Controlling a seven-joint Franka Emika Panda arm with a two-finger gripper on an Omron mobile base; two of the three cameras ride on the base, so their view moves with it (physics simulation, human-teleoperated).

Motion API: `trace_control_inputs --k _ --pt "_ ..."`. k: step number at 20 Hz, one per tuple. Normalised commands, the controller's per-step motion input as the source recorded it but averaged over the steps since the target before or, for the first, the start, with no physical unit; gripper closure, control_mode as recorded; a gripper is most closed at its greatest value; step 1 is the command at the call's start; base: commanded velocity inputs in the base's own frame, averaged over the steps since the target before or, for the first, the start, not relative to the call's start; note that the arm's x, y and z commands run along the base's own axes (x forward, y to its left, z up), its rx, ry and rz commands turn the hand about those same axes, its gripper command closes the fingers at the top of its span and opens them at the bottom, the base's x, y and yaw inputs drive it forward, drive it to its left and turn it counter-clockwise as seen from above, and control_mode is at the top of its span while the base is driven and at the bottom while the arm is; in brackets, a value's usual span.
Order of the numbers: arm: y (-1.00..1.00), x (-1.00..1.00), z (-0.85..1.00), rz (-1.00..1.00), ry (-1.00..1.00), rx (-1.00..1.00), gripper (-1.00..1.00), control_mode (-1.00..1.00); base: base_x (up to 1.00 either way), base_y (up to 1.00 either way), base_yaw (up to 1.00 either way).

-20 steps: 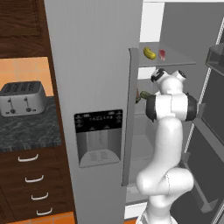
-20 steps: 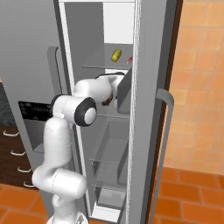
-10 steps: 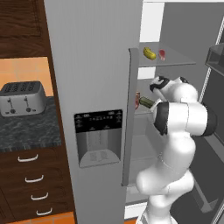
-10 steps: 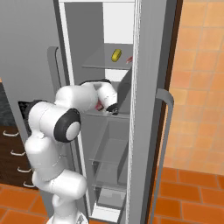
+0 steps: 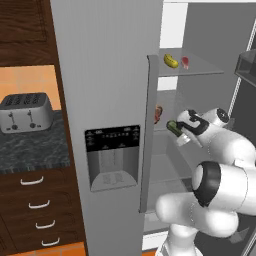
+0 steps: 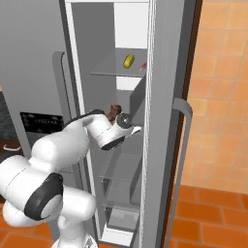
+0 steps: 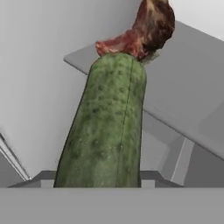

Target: Place one cucumber and one steak in each tupperware on the nearby counter, to pack two identical lunches.

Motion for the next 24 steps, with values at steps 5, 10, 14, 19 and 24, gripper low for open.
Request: trace_control_inputs --k 5,10,14,19,24 --pt "0.01 -1.0 0.9 -0.19 0.07 -0.01 1.0 -1.0 0.0 0.0 0.0" --pt "0.0 -1.0 0.96 -0.01 0.02 0.0 1.0 -1.0 0.0 0.0 0.0" --pt "0.24 -0.9 0.93 0.0 -0.02 0.0 1.0 -1.0 0.0 0.0 0.0" --pt "0.19 -0.66 0.33 0.0 -0.03 -0.01 1.0 1.0 -0.2 0.06 0.02" --pt "0.0 0.0 0.0 0.0 0.0 0.0 1.0 1.0 -1.0 0.36 0.08"
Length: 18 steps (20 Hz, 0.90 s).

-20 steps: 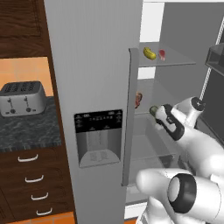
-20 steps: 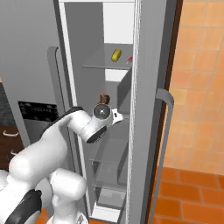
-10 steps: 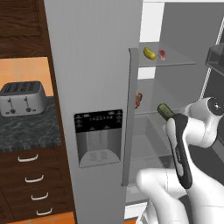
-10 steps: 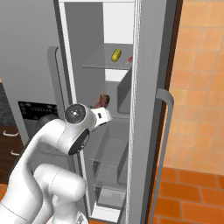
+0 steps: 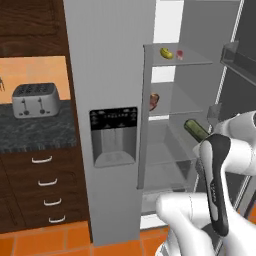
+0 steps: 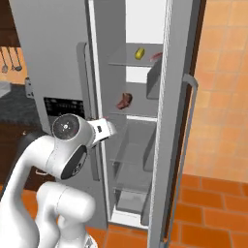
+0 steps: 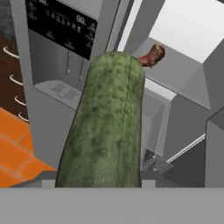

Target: Place one cucumber and one steak in each tupperware on the nearby counter, to pack two identical lunches.

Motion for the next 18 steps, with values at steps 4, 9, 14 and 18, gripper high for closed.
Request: trace_control_inputs --k 4,9,14,18 --pt "0.0 0.0 0.0 0.0 0.0 0.0 1.0 1.0 -1.0 0.79 0.01" --pt "0.0 0.0 0.0 0.0 0.0 0.0 1.0 1.0 -0.01 1.0 0.0" --pt "0.0 0.0 0.0 0.0 0.0 0.0 1.0 1.0 0.34 1.0 0.19" --pt "0.0 0.0 0.0 0.0 0.0 0.0 1.0 1.0 0.48 1.0 0.3"
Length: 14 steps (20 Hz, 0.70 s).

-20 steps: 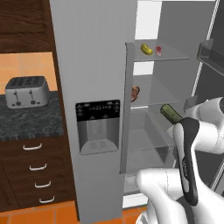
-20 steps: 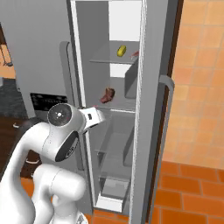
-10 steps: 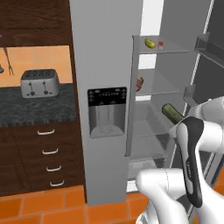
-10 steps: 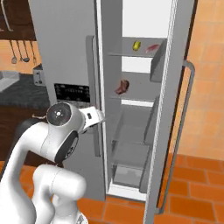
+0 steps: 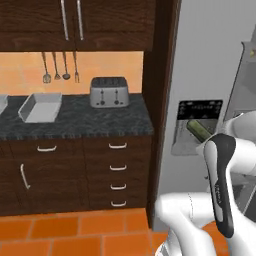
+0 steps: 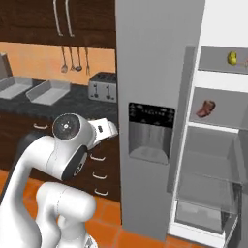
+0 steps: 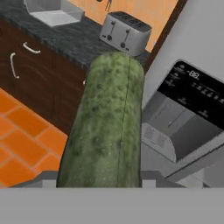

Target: Place one cucumber and one steak in each tupperware on the nearby counter, to pack two identical lunches.

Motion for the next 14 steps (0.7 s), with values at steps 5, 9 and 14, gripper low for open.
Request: trace_control_inputs --k 5,9,14 --pt "0.0 0.0 0.0 0.0 0.0 0.0 1.0 1.0 0.62 1.0 0.23" --pt "0.0 0.0 0.0 0.0 0.0 0.0 1.0 1.0 0.8 1.0 0.07" --pt "0.0 0.0 0.0 0.0 0.0 0.0 1.0 1.0 0.57 1.0 -0.3"
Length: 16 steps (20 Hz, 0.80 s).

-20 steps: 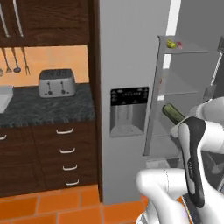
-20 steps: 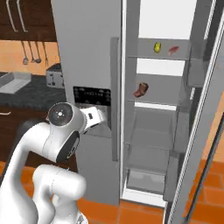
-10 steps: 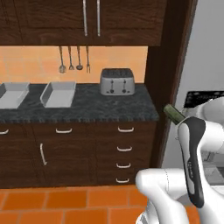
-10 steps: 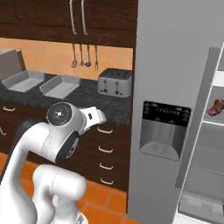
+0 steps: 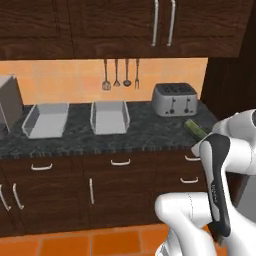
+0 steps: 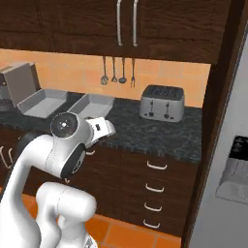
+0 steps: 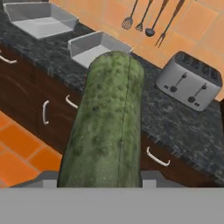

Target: Place one cucumber and one steak in each tupperware on the nearby counter, to pack two identical lunches.

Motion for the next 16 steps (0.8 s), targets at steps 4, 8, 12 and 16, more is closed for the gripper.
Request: trace_control_inputs --k 4,8,12,16 --pt "0.0 0.0 0.0 0.0 0.0 0.0 1.0 1.0 0.48 1.0 -0.34" --pt "0.0 0.0 0.0 0.0 0.0 0.0 1.0 1.0 0.48 1.0 -0.3" --pt "0.0 0.0 0.0 0.0 0.0 0.0 1.0 1.0 0.7 1.0 -0.27" --pt "0.0 0.0 0.0 0.0 0.0 0.0 1.0 1.0 0.9 1.0 -0.21"
